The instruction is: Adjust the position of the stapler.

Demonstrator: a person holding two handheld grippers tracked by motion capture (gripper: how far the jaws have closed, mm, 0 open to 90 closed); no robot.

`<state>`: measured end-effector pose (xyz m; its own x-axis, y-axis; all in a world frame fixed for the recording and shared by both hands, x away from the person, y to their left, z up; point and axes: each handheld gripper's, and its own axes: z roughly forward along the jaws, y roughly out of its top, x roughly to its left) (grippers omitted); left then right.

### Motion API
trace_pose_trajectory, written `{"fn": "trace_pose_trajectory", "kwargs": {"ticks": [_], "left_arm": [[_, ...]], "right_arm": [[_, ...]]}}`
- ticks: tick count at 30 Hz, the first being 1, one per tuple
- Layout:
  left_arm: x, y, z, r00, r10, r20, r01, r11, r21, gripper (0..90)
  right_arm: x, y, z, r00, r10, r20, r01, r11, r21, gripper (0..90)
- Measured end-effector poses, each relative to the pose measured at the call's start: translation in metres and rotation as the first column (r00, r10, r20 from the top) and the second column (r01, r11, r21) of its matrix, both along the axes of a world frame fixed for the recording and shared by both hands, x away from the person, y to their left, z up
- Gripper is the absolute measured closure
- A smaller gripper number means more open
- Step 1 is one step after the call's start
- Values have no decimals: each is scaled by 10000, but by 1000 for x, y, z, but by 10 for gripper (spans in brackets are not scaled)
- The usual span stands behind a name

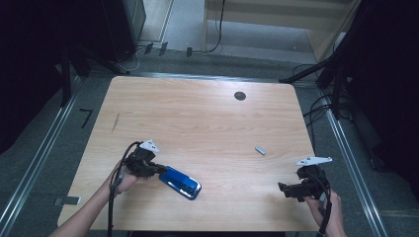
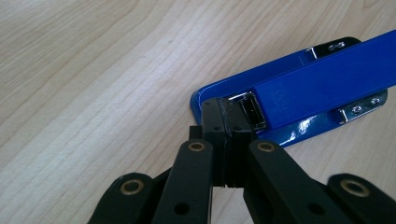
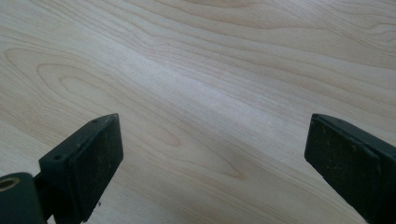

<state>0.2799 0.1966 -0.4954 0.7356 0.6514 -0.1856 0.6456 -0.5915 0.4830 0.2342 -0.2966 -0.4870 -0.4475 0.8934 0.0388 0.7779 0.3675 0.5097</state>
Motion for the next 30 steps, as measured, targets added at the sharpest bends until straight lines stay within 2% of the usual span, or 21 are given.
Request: {"fn": "trace_pose_trajectory", "kwargs": {"ticks": [17,25,30], "left_arm": [[-10,-19,0,9996,53,-271,-51,10000,73,900],[-14,-26,0,9990,166,-409,-166,9999,7,900],[-18,-33,0,9987,122,-492,-121,9999,36,900]], "right_arm": [[-5,15,2,9990,438,-18,-438,9990,93,50],[-10,34,3,9962,859,-127,-851,9947,576,56],[-17,59,7,9882,1530,-31,-1518,9829,1042,91]]}}
